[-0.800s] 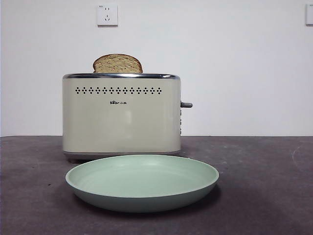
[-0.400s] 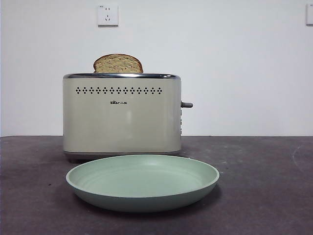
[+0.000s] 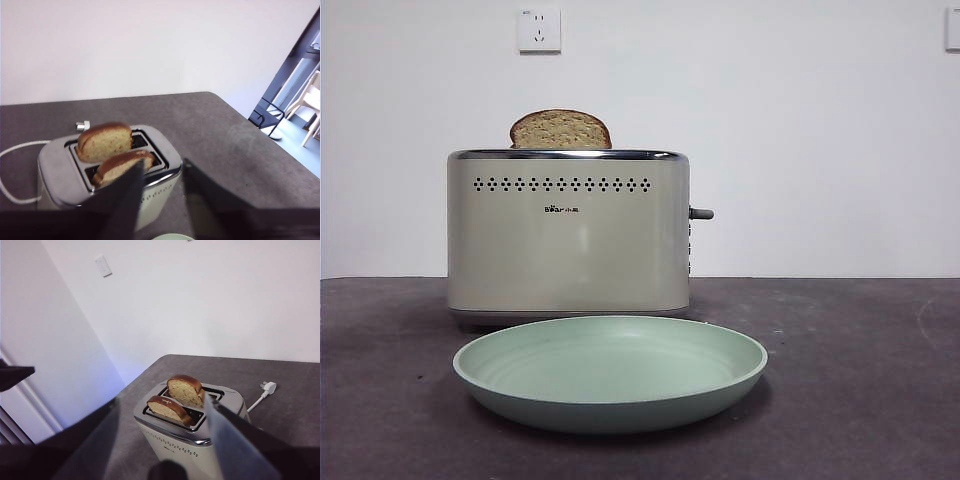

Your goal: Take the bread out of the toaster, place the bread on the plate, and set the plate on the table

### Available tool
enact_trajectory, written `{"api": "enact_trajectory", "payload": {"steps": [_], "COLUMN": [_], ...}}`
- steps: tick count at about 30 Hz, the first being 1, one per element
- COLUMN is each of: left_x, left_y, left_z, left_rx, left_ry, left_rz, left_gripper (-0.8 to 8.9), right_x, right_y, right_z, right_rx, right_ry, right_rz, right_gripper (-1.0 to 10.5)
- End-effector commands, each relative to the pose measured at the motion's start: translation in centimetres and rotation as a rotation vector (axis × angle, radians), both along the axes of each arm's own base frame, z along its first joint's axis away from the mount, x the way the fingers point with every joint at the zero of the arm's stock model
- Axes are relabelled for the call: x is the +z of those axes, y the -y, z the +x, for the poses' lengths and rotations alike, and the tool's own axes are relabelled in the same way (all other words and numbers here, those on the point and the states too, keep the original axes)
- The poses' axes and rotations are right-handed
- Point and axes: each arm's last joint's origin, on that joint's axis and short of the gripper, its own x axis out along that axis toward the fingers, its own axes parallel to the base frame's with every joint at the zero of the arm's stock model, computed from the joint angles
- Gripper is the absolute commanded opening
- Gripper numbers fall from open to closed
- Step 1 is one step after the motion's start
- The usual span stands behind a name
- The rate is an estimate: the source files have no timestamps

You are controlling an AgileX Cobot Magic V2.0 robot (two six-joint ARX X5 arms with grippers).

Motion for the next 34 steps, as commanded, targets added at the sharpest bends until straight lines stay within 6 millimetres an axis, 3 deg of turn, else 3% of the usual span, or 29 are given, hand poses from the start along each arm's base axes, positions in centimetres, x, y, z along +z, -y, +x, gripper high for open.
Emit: {"api": "enact_trajectory", "payload": {"steps": [1,9,16,25,34], "left_x": [0.4,2.1,2.4,-2.0,-5.9], "left_y": [0.0,0.6,3.2,8.9,12.7], "left_z": [0.7,6.0,11.8,16.6,18.3], "left_rx": [-0.041,-0.132,-0.272,-0.347,-0.429], "left_ry": [0.053,0.11,0.135,0.063,0.015], "left_rz": [0.062,0.201,0.421,0.665,0.864], "left_gripper": [4.75,4.66,4.66,4.63,4.62], "right_x": [0.2,0.2,0.2,0.0,-0.4], "right_y": [0.0,0.0,0.0,-0.3,-0.3], "right_z": [-0.2,-0.2,-0.2,-0.1,0.1], "right_rx": [0.005,0.005,0.006,0.017,0.017], "right_ry": [0.016,0.016,0.014,-0.002,-0.047], "right_rz": [-0.002,-0.002,-0.001,-0.002,-0.005], "right_gripper": [3.2,3.2,3.2,3.2,3.2]}}
